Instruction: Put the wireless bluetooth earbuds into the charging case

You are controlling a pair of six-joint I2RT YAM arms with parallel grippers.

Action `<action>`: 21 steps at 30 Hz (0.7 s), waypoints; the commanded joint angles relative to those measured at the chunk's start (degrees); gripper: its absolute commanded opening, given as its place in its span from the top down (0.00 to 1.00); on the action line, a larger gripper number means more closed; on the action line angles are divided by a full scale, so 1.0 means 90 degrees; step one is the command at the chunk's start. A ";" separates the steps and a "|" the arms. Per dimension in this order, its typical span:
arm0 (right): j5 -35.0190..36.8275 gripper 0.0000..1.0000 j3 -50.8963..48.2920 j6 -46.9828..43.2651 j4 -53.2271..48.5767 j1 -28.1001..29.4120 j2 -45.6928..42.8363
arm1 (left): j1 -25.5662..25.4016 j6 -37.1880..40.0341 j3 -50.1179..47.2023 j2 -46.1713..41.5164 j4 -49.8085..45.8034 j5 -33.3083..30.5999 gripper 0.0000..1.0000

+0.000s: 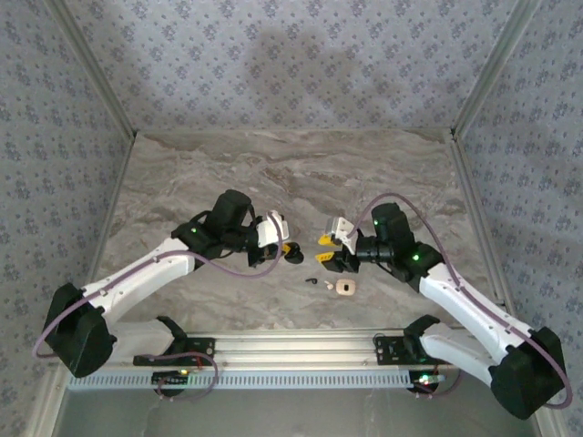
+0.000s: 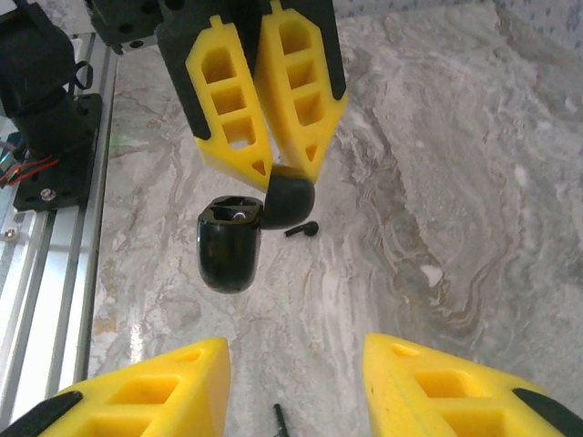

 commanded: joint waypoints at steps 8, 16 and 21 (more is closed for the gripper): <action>0.1061 0.56 0.0624 0.1327 -0.0265 0.0738 0.0604 | -0.0119 0.0251 0.0329 0.0072 -0.0431 -0.0369 0.85; 0.0812 0.55 0.0777 0.1445 -0.0039 0.1026 0.1003 | -0.0127 0.0253 0.0349 0.0119 -0.0456 -0.0387 0.85; 0.0714 0.54 0.0855 0.1440 0.0005 0.1128 0.1194 | -0.0127 0.0251 0.0368 0.0140 -0.0464 -0.0393 0.86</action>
